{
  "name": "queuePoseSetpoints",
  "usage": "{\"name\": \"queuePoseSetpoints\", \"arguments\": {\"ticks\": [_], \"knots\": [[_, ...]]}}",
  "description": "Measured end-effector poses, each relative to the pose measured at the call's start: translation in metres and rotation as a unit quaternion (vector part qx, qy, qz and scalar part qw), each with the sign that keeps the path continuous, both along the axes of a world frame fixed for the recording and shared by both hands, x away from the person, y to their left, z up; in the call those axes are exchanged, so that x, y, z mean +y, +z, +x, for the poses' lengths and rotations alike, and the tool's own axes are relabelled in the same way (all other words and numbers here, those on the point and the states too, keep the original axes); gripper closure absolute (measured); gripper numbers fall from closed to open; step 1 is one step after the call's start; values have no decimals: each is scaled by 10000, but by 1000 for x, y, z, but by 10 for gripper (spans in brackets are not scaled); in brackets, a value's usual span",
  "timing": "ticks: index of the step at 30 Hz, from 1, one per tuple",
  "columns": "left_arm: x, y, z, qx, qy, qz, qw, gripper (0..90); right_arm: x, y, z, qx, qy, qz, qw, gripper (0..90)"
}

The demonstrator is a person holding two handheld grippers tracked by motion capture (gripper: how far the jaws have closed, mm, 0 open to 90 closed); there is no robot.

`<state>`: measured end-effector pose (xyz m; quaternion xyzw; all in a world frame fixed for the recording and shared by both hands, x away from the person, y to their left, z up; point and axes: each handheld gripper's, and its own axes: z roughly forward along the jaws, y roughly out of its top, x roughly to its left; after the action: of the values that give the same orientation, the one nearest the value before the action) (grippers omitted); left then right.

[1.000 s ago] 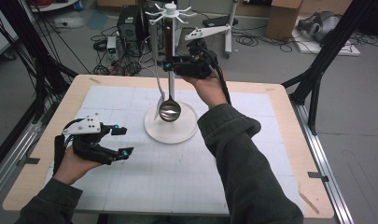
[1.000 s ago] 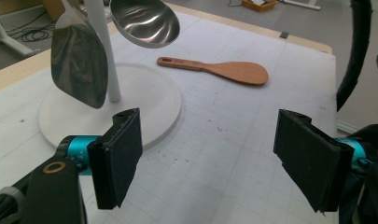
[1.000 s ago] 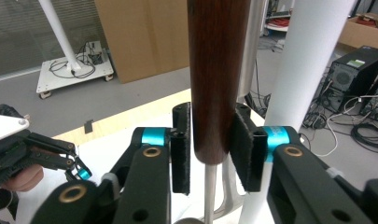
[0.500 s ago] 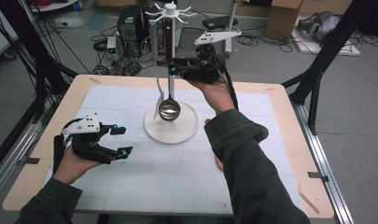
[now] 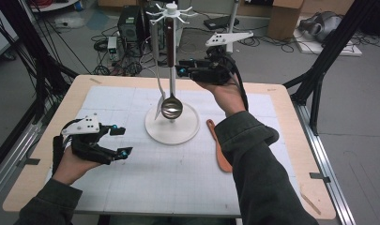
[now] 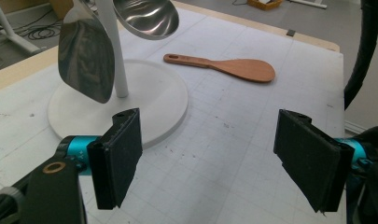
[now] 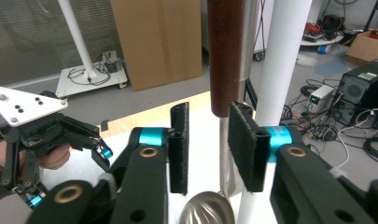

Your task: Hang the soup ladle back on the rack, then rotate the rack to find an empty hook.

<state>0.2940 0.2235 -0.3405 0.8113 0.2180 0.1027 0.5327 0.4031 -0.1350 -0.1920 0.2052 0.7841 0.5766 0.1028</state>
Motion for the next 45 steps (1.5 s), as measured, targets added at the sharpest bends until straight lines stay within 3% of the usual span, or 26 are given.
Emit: {"name": "queuePoseSetpoints", "arguments": {"ticks": [13,22,35,45], "knots": [[0,0,0,-16,-12,14,10000,241,-4,16,-2,-13,324,-113,9994,884],[-1,-1,0,-11,-15,16,10000,241,-10,27,2,11,297,-37,9996,895],[-1,-1,0,-7,6,20,10000,240,-7,57,3,-274,224,-9,9994,896],[-1,-1,0,14,40,21,10000,227,0,68,5,-345,191,24,9992,897]]}}
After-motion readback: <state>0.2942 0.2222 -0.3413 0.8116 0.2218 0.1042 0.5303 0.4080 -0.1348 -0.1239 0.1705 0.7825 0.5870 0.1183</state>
